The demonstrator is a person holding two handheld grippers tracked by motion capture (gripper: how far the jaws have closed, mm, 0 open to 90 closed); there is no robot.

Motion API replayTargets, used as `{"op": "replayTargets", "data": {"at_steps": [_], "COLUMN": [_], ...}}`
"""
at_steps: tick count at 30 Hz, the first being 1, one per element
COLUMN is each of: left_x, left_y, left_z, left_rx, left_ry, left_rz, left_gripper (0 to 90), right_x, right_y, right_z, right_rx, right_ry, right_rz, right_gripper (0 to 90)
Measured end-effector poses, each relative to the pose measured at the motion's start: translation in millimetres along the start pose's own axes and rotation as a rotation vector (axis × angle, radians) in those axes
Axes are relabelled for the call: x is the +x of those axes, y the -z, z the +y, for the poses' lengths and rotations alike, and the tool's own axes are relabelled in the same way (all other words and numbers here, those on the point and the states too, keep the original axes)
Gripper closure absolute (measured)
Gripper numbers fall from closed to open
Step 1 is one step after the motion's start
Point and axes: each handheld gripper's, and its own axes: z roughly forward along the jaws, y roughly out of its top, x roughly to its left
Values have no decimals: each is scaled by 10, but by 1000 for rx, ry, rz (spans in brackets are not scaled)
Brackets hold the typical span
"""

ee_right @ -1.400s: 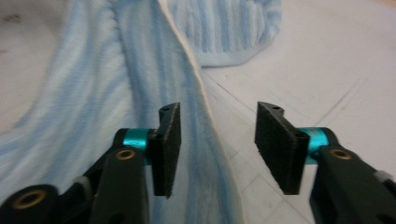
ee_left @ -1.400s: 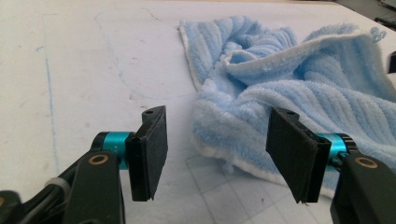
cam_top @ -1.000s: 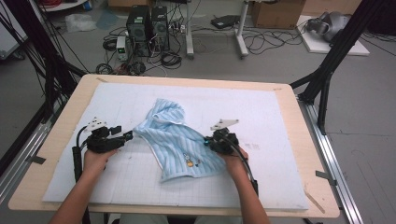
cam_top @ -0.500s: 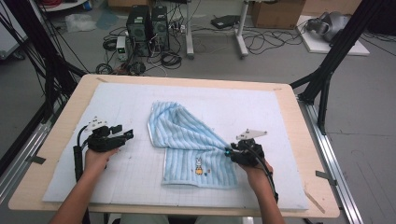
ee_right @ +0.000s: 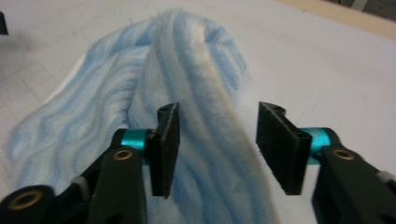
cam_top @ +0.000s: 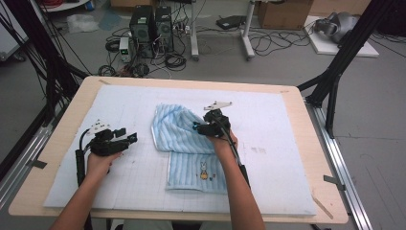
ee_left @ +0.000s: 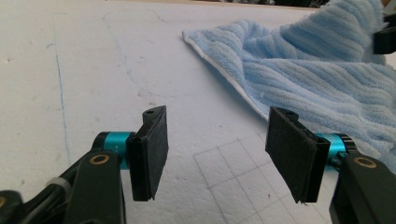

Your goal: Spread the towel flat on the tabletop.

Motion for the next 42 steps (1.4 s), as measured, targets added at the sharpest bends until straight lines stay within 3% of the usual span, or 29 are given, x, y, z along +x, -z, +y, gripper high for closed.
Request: {"op": "replayTargets", "data": {"at_steps": [1, 2, 4, 5, 7, 9, 10, 11, 12, 13, 15, 17, 18, 20, 21, 23, 24, 28, 29, 30, 33, 36, 39, 40, 42], "left_x": [-2, -2, 4, 6, 5, 3, 3, 2, 2, 2, 3, -1, -2, -3, -3, -3, -3, -2, -2, -3, -4, -2, -3, -3, -3], "left_y": [2, 3, 4, 5, 5, 5, 5, 7, 7, 6, 5, 6, 4, 4, 5, 4, 3, 0, 0, -2, -3, -4, -4, -3, -2], "left_z": [1, 1, 1, 1, 0, 1, 1, 1, 1, 0, 1, 1, 1, 1, 2, 1, 1, 1, 1, 2, 3, 3, 3, 3, 4], "left_rx": [2, 3, 3, 3, 2, 3, 3, 4, 4, 3, 3, 4, 4, 4, 6, 7, 5, 3, 3, 3, 1, -1, 0, 2, 2], "left_ry": [-3, -4, -1, 1, 2, -2, -2, 1, 1, 2, 0, 0, -1, -2, -3, -3, -1, 2, 2, -1, 1, 2, 0, -3, -4], "left_rz": [-1, -1, -4, -4, -2, -2, -2, -2, -2, -1, -2, -1, 0, 1, 0, 0, 1, 0, 0, 2, 1, -1, -2, -3, -3], "left_gripper": [392, 392, 392, 392, 392, 392, 392, 392, 392, 392, 392, 392, 392, 392, 392, 392, 392, 392, 392, 392, 393, 393, 393, 393, 392], "right_x": [0, 1, 43, 103, 134, 215, 215, 268, 268, 295, 309, 319, 331, 328, 288, 252, 156, -82, -82, -188, -288, -328, -321, -293, -265], "right_y": [0, -33, -75, -84, -74, -20, -20, 38, 38, 116, 200, 236, 296, 324, 388, 425, 500, 583, 583, 562, 454, 306, 197, 87, 31], "right_z": [0, -17, -53, -88, -109, -184, -184, -251, -251, -306, -339, -356, -381, -381, -357, -339, -301, -263, -263, -257, -233, -167, -106, -44, -13], "right_rx": [0, 23, 72, 122, 133, 174, 174, 203, 203, 200, 206, 209, 216, 213, 189, 160, 109, 63, 63, 39, 20, 20, 33, 51, 61], "right_ry": [0, 1, 43, 86, 109, 149, 149, 179, 179, 195, 191, 200, 200, 207, 170, 145, 118, 55, 55, 12, -27, -43, -44, -27, -15], "right_rz": [0, 40, 83, 114, 129, 193, 193, 223, 223, 252, 301, 311, 353, 358, 384, 380, 357, 205, 205, 133, 43, -4, -9, -1, 0], "right_gripper": [626, 734, 824, 848, 853, 859, 859, 860, 860, 859, 859, 857, 830, 781, 664, 630, 611, 632, 632, 638, 638, 624, 606, 597, 592]}}
